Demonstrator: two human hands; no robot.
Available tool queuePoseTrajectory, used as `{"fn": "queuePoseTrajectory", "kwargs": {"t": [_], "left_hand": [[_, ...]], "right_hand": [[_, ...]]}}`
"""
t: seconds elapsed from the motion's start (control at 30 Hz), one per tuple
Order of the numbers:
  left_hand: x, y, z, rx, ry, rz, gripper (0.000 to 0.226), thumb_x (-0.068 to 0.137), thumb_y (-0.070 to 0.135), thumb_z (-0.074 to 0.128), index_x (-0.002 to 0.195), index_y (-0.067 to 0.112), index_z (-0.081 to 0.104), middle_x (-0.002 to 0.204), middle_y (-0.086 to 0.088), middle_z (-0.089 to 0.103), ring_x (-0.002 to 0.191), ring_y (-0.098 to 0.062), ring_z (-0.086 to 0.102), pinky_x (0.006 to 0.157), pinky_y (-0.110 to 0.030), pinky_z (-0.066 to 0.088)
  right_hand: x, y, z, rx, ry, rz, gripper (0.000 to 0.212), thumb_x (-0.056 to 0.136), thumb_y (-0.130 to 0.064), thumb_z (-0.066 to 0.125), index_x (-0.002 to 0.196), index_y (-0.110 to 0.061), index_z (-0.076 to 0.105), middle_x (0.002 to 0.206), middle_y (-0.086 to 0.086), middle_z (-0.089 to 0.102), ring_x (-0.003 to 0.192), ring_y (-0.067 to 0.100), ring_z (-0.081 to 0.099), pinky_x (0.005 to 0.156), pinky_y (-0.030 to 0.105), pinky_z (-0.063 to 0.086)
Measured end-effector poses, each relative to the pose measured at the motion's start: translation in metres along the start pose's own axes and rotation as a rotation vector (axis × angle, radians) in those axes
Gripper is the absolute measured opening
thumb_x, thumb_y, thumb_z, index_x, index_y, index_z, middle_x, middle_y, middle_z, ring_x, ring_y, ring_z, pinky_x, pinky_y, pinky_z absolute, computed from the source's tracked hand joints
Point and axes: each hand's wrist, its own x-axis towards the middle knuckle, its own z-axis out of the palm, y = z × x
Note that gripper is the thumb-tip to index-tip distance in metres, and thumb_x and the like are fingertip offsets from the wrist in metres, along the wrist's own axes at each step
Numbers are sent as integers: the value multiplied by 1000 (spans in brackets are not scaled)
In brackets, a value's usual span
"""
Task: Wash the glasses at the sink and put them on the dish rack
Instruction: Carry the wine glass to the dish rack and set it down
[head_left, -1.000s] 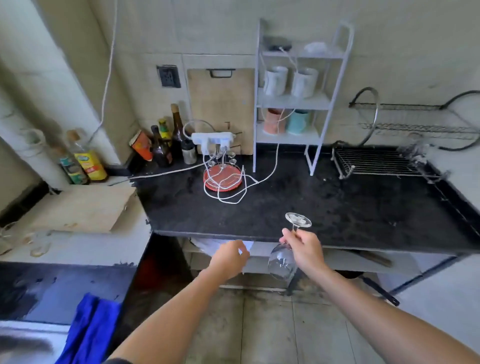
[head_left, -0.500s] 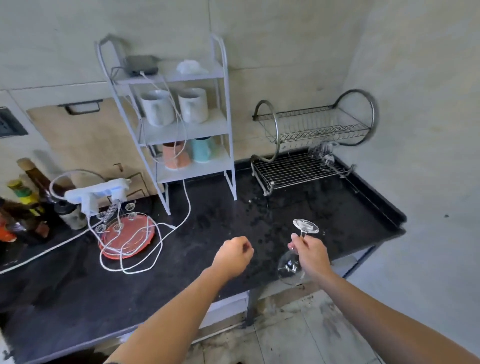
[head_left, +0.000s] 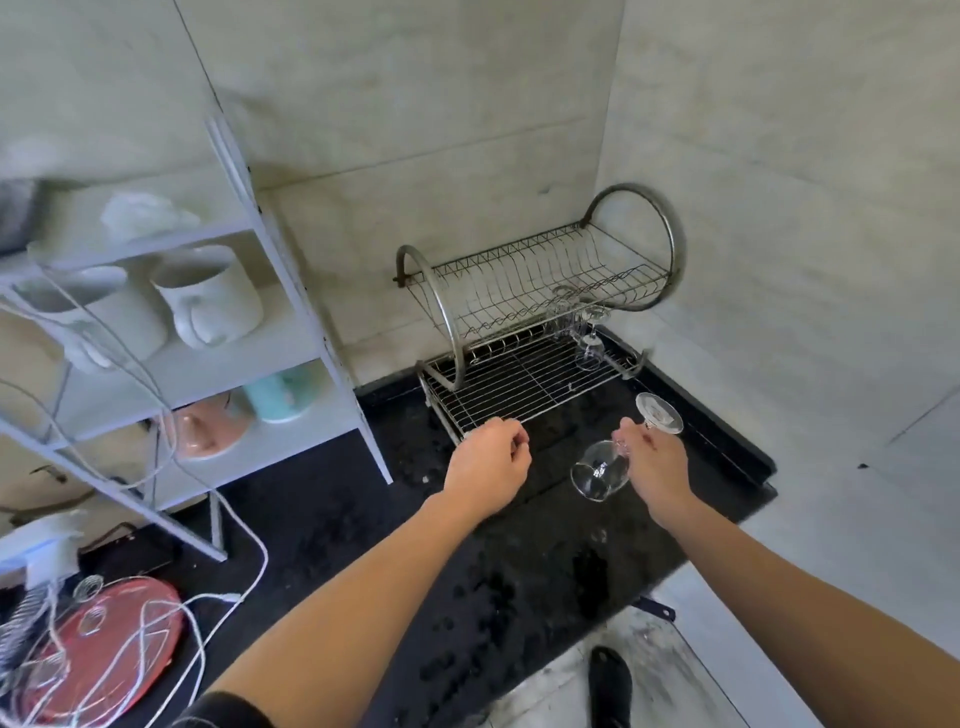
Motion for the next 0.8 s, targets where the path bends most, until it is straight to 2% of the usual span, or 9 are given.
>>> {"fn": "queuePoseTrajectory", "kwargs": {"t": [0.1,0.23,0.33,0.47,0.57,0.63,0.67,0.73,0.8], "left_hand": [[51,11,3,58,164,39,23,95,22,49,111,14,62,108,0,57,101,-17,53,87,-34,49],[115,14,9,216,411,74,24,89,17,56,110,8,65,107,-8,58,102,-25,53,89,-40,49],[145,8,13,294,448,-34,30,90,23,53,113,8,64,115,-11,58,109,-29,53,93,-44,48],[157,0,21,377,481,-110,31,92,28,49,112,8,62,118,-11,60,111,-30,56,94,-45,47],[155,-2,28,436,504,-102,29,94,26,48,112,8,62,120,-11,60,115,-30,55,96,-44,44],[154,-3,29,479,505,-88,31,95,27,45,113,7,62,122,-12,60,116,-30,55,96,-42,42],[154,-3,29,500,499,-82,32,96,27,44,114,7,62,122,-12,60,116,-31,55,96,-42,41],[155,-2,28,531,484,-76,34,96,27,43,115,7,61,123,-13,60,117,-32,55,96,-42,40],[155,-2,29,548,481,-70,34,95,27,44,116,6,62,123,-14,60,116,-33,55,95,-43,42]], "right_hand": [[67,-9,10,52,-39,29,36,98,-38,50,94,-9,71,97,8,69,91,23,63,86,39,49],[144,-16,36,108,-112,105,35,98,-37,52,100,-7,70,93,5,67,86,19,62,86,40,50],[183,-11,62,167,-185,191,36,96,-31,57,97,4,67,80,6,61,71,17,54,74,35,46],[220,-13,101,123,-274,212,31,96,-34,58,96,-4,69,85,6,66,70,18,57,67,34,46],[239,-22,125,0,-301,108,30,96,-33,58,91,-4,64,96,9,67,80,22,61,71,33,48],[249,-33,137,-29,-351,7,31,98,-28,55,85,-1,60,86,5,69,79,16,62,66,17,41],[254,-41,141,-18,-381,-38,37,98,-29,52,82,2,63,80,5,70,77,15,63,61,15,36],[265,-49,150,-111,-361,-181,63,93,-48,44,86,10,66,89,20,70,87,27,64,65,25,32],[281,-46,163,-173,-355,-239,55,96,-40,48,93,12,67,94,24,68,90,31,63,72,26,38]]}}
